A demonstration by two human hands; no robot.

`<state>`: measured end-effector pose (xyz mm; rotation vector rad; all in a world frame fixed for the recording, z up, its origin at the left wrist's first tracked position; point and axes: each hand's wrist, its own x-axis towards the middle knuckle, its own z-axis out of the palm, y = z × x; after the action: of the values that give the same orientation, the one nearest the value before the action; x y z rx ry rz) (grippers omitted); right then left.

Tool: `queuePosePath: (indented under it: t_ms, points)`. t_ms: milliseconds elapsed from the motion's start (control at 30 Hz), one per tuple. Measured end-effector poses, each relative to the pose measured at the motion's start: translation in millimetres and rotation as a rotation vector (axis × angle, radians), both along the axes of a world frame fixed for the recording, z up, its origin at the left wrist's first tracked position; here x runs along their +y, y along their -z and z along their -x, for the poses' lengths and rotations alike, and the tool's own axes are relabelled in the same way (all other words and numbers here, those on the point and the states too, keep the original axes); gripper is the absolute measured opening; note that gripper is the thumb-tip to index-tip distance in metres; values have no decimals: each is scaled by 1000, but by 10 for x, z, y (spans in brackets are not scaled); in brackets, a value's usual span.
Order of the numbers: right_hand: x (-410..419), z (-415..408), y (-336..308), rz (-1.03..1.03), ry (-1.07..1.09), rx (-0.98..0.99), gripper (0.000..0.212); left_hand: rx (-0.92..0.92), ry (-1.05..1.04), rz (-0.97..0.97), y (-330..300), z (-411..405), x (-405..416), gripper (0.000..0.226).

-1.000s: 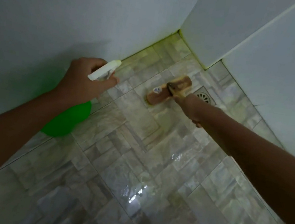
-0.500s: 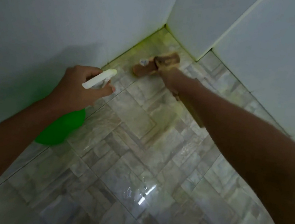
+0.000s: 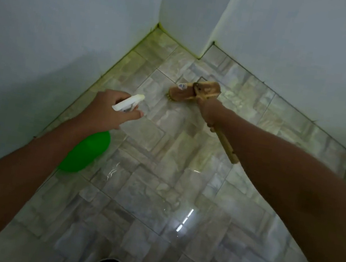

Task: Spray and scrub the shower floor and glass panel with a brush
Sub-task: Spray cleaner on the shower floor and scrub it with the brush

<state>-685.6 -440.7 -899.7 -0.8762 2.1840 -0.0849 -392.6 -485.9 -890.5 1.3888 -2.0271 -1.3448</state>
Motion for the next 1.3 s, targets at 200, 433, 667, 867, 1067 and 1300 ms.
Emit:
queuePosePath:
  t_ms: [200,433,667,867,1067,1300]
  points:
    - [874,-97,-32,-6,138,-85,41,-8,168,-21,7,192,95,23]
    - [2234,-296,-197,-224,268,-102,42,14,279,8,30,476,76,46]
    - [1383,-482,-222,-46,125,-159,35,-45,285,82,55,621,62,48]
    - [856,-450,-274,40,224,-163,27,-109,264,32,33,652,36,40]
    - [1918,-578,-122,40,290,-108,35,-128,243,-55,-152,726,114,32]
    - [2108,-201,-578,198,596,-148,52,-9,203,20,-860,922,153,26]
